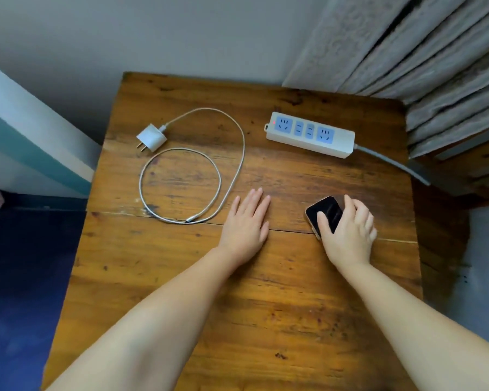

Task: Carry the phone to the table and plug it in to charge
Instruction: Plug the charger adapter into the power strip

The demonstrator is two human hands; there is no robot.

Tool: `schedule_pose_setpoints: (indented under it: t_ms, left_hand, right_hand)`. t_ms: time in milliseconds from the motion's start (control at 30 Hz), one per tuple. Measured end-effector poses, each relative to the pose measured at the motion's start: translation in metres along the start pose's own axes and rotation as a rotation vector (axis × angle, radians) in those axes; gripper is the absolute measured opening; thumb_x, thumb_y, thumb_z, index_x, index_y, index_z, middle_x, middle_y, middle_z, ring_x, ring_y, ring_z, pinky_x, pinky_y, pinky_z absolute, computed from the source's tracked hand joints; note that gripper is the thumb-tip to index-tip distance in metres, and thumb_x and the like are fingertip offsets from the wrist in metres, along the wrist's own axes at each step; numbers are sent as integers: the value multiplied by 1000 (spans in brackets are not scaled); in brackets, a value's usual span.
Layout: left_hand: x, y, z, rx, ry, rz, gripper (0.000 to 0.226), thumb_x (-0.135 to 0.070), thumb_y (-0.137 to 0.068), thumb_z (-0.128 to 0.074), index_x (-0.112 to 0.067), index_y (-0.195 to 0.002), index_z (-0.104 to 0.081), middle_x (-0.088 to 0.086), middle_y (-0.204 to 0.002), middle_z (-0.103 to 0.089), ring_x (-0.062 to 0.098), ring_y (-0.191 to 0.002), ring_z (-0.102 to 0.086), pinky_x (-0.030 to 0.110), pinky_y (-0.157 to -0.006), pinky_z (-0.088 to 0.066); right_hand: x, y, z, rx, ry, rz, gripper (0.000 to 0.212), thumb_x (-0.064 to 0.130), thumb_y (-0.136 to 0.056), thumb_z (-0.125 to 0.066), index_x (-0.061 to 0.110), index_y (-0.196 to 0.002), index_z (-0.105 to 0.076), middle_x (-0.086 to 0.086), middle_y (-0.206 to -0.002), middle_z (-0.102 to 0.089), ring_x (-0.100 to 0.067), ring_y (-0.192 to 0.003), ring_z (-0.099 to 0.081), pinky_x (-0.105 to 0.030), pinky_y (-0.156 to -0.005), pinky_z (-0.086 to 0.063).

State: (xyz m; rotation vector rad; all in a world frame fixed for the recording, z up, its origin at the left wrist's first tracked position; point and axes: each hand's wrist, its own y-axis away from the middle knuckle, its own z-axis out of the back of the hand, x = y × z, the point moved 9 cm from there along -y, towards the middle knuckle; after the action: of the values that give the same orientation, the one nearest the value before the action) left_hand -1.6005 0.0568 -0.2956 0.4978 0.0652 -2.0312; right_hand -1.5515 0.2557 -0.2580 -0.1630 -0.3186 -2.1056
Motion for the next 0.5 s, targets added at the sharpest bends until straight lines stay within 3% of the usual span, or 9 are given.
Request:
schedule_pose_setpoints:
  t_ms: [67,100,167,267,367,500]
  left_hand:
    - [15,10,30,-157,77,28,47,-21,-87,-50,-9,-132,-47,15,-129,-55,32,-120,-50,44,-107,-34]
    - [29,16,44,-233,81,81,41,-19,-85,-52,-8,-124,-53,14,-116,-61,33,-108,-56,44,-99,-40]
    - [61,29,60,-295,75,219,32,-21,-83,-54,-9,-113,-58,11,-103,-63,32,-98,-58,43,-91,-42]
    - [107,46,64,-237,40,353,26,-29,-85,-57,-12,-105,-60,8,-100,-62,30,-99,-56,42,-92,-39]
    - [133,56,53,-140,-15,383,25,-38,-86,-55,-16,-97,-59,6,-100,-58,27,-100,-51,39,-92,-33]
    - [140,61,53,-200,14,353,17,-31,-83,-62,-14,-86,-60,7,-90,-59,29,-90,-54,40,-83,-40]
  right_hand:
    - [52,-12,3,-26,-71,118,57,42,-92,-46,13,-141,-37,-12,-142,-41,-29,-133,-34,-50,-111,-26]
    - [82,-17,2,-28,-99,188,52,38,-93,-47,14,-139,-39,-10,-140,-43,-27,-133,-35,-49,-112,-26]
    - [140,-25,-3,-14,-134,320,45,33,-93,-48,16,-135,-45,-7,-137,-47,-23,-131,-38,-46,-113,-24]
    - [227,-29,-24,55,-126,534,39,27,-93,-50,16,-130,-51,-5,-132,-53,-22,-127,-42,-43,-112,-24]
    - [297,-30,-49,108,-53,721,40,23,-91,-51,17,-130,-52,-4,-131,-54,-23,-124,-44,-43,-109,-24]
    - [362,-32,-85,168,92,915,53,20,-89,-52,20,-140,-40,-6,-143,-43,-26,-133,-36,-50,-113,-19]
